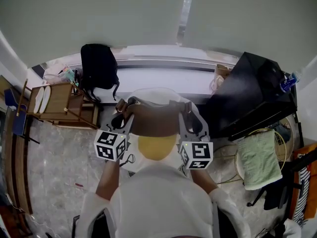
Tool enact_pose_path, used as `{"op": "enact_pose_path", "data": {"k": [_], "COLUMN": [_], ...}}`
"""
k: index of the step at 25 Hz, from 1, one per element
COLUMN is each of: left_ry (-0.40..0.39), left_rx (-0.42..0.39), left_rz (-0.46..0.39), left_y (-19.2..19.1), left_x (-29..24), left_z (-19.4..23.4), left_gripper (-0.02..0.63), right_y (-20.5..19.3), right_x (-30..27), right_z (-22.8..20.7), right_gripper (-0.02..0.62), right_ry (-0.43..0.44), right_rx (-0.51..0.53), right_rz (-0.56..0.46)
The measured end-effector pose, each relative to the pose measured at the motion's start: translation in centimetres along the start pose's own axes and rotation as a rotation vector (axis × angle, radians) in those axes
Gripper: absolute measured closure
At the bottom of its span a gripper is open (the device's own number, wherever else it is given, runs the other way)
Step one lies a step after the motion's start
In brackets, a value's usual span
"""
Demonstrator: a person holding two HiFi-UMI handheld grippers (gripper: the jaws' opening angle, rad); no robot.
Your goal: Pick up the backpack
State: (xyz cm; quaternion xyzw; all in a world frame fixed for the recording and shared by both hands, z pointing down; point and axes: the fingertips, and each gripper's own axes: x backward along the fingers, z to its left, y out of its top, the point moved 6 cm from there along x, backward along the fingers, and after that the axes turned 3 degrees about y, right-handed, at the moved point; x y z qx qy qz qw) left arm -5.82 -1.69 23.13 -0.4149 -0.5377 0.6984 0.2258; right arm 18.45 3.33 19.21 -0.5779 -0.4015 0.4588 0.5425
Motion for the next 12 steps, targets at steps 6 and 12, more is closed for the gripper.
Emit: {"op": "enact_pose_path", "data": {"k": [6,12], "left_ry": [0.000,0.007], "left_rx": [-0.003,0.000], "left_rz": [0.004,0.006], "left_y": [-0.04,-0.18], "left_x": [0.01,0.15], "left_z": [-0.13,0.30], "left_gripper": [0.503,0.503], "right_y": [-0.15,-0.29], "right_x": [0.18,-0.11], "right_z": [-0.04,0.33], "right_gripper": [0.451,0.451], "right_ry": [-0.004,0.004], "right_rx": [-0.006,-0.007], "right_rz": [-0.001,0.001]}}
